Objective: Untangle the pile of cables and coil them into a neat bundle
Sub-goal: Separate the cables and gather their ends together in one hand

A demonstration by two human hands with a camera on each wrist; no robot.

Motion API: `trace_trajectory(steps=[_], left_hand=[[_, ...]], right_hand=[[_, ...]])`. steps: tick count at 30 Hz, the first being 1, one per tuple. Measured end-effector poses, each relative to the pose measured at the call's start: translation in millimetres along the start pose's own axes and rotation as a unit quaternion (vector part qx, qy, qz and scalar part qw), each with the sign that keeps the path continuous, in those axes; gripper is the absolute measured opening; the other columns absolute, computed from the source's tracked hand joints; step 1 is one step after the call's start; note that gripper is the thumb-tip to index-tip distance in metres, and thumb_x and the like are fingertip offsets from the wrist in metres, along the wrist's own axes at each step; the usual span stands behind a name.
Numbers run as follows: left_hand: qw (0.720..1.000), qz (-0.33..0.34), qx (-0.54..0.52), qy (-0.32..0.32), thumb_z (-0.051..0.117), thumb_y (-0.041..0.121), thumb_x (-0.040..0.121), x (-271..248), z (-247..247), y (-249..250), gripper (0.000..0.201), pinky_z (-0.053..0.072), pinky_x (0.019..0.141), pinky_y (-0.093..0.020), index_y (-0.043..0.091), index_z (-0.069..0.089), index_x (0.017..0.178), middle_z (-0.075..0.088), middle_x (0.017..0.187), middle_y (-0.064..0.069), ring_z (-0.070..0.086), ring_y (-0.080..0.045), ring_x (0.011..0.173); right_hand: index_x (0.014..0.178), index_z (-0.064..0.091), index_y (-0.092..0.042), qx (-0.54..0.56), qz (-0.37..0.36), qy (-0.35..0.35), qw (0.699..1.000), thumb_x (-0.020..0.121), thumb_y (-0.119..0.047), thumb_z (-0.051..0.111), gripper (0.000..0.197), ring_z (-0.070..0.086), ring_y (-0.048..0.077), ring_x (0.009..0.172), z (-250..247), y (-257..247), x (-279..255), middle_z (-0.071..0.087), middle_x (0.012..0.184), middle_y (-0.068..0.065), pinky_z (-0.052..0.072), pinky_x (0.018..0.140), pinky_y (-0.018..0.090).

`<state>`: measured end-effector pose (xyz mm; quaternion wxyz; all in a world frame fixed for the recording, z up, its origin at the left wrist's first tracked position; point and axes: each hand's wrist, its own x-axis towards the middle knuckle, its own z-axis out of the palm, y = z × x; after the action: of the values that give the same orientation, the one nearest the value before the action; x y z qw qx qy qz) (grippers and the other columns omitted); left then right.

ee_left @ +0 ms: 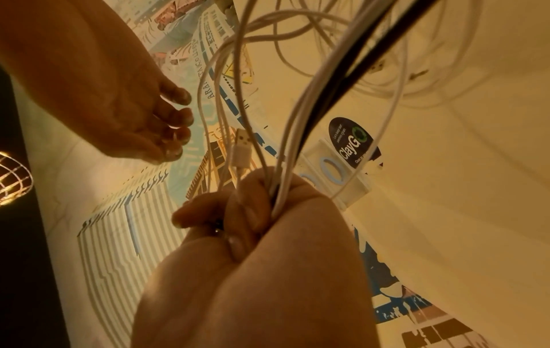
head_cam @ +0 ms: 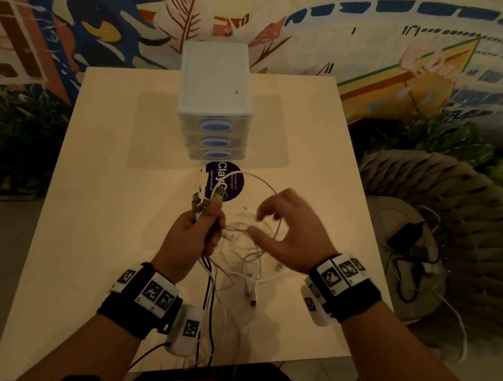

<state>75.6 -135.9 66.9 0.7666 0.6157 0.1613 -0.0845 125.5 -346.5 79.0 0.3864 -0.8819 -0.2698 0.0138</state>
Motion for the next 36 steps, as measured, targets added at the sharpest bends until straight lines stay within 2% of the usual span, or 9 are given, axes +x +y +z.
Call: trace_trajectory(steps=[3,12,14,16,22,25,28,32,36], left_hand=[[0.999,-0.024,-0.013,-0.027,0.047,0.049,0.101,0,2,1,0.049,0.02,0.049,-0.028,0.02,0.063,0.064,0.036,0.052,-0.002,0.026,-0.014,0.047],[0.994,-0.033,-0.05,-0.086,0.06,0.057,0.092,-2,-6,-2,0.048,0.015,0.047,-0.027,0.012,0.071,0.082,0.023,0.048,0.002,0.016,-0.011,0.042],[0.996,-0.013,-0.052,-0.075,0.078,0.059,0.079,-1,-9,-5,0.046,0.018,0.044,-0.025,0.014,0.072,0.089,0.023,0.054,0.001,0.017,-0.01,0.043],[0.998,0.007,-0.027,-0.053,0.087,0.044,0.073,1,-11,-9,0.038,0.022,0.044,-0.024,0.016,0.072,0.094,0.022,0.062,-0.007,0.019,-0.012,0.046],[0.986,0.022,0.15,0.066,0.075,0.011,0.089,8,-21,-24,0.019,0.032,0.05,-0.027,0.026,0.071,0.101,0.036,0.059,0.004,0.033,-0.012,0.047],[0.98,0.009,0.163,0.114,0.073,0.015,0.091,10,-25,-30,0.017,0.035,0.054,-0.03,0.032,0.073,0.092,0.046,0.064,-0.003,0.041,-0.02,0.056],[0.978,0.003,0.164,0.126,0.074,0.025,0.092,9,-25,-29,0.004,0.04,0.063,-0.031,0.029,0.075,0.091,0.066,0.074,0.003,0.055,-0.019,0.069],[0.983,-0.026,0.155,0.099,0.074,0.031,0.092,6,-21,-24,0.012,0.04,0.059,-0.03,0.02,0.076,0.096,0.063,0.063,0.008,0.048,-0.007,0.051],[0.977,-0.006,0.186,0.102,0.068,0.031,0.097,3,-20,-25,0.009,0.04,0.056,-0.028,0.025,0.075,0.099,0.06,0.06,0.011,0.043,-0.001,0.044]], right_hand=[[0.109,0.065,-0.03,-0.036,-0.037,-0.129,0.99,0.089,-0.054,0.067,0.032,0.057,0.006,0.084,16,-13,2,0.06,0.096,-0.009,0.048,0.076,0.026],[0.095,0.07,-0.021,-0.025,-0.063,-0.075,0.995,0.091,-0.038,0.068,0.017,0.058,0.015,0.076,31,-15,2,0.065,0.087,-0.005,0.046,0.069,0.032],[0.099,0.066,-0.023,0.017,-0.022,-0.09,0.996,0.095,-0.036,0.063,0.014,0.06,0.01,0.077,28,-15,1,0.065,0.09,-0.008,0.05,0.07,0.033],[0.104,0.06,-0.022,0.058,0.028,-0.1,0.993,0.102,-0.032,0.056,0.011,0.063,0.006,0.078,24,-13,-1,0.068,0.093,-0.012,0.053,0.073,0.034],[0.108,0.048,-0.016,0.189,0.099,-0.094,0.972,0.11,-0.026,0.039,0.013,0.067,0.013,0.088,17,-12,-7,0.075,0.097,-0.007,0.053,0.084,0.036],[0.105,0.048,-0.014,0.224,0.12,-0.061,0.965,0.11,-0.026,0.04,0.015,0.065,0.008,0.085,18,-10,-7,0.077,0.095,-0.004,0.047,0.081,0.031],[0.106,0.048,-0.014,0.245,0.143,-0.049,0.958,0.11,-0.026,0.041,0.015,0.068,0.01,0.09,19,-7,-7,0.077,0.095,-0.001,0.046,0.081,0.025],[0.104,0.05,-0.022,0.189,0.155,-0.053,0.968,0.108,-0.031,0.046,0.011,0.069,0.013,0.092,23,1,-6,0.076,0.096,-0.01,0.053,0.084,0.04],[0.104,0.053,-0.015,0.21,0.151,-0.03,0.965,0.107,-0.025,0.048,0.011,0.069,0.013,0.091,25,4,-8,0.076,0.096,-0.004,0.055,0.081,0.034]])
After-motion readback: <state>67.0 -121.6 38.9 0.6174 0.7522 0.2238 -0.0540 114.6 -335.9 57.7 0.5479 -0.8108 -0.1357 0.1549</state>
